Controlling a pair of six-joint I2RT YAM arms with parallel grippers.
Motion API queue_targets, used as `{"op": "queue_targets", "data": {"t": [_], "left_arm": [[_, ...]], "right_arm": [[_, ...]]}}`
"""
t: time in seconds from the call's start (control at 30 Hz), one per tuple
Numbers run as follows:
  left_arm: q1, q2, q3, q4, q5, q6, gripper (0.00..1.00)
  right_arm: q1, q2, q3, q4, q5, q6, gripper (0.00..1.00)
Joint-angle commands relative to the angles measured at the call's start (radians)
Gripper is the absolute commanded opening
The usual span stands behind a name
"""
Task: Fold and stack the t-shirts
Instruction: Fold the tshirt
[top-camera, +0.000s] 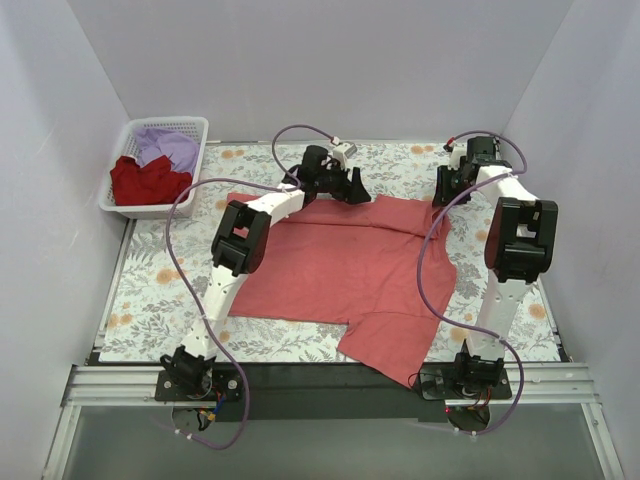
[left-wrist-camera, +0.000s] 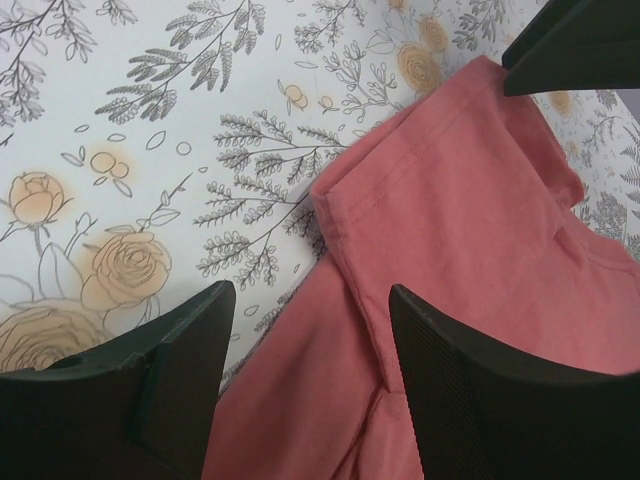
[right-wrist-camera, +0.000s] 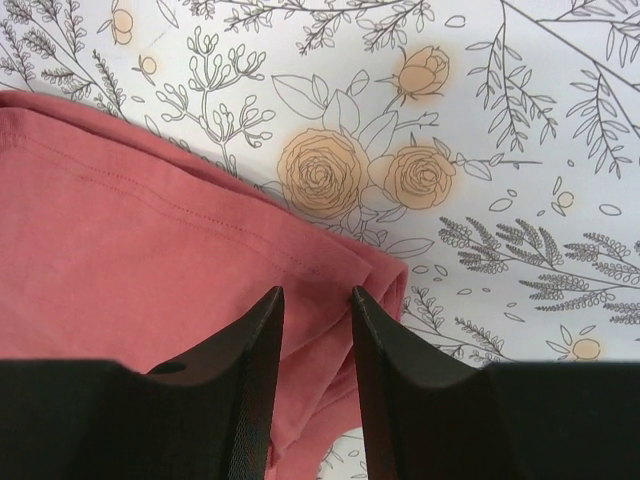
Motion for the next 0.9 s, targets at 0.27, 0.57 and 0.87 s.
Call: {"op": "queue_targets", "data": {"t": [0.27, 0.57, 0.87], "left_arm": [[-0.053, 0.092, 0.168, 0.055, -0.02, -0.056, 0.57], [-0.082, 0.143, 0.238, 0.072, -0.021, -0.054, 0.45], [-0.083, 0.152, 0.245, 0.095, -0.029, -0.073, 0.3]], "right_arm": [[-0.008, 0.059, 0.089, 0.024, -0.008, 0.015, 0.4], [-0.017, 0.073, 0.104, 0.027, 0.012, 0.029, 0.42], [-0.017, 0.109, 0.143, 0.03, -0.004, 0.046, 0.45]]}}
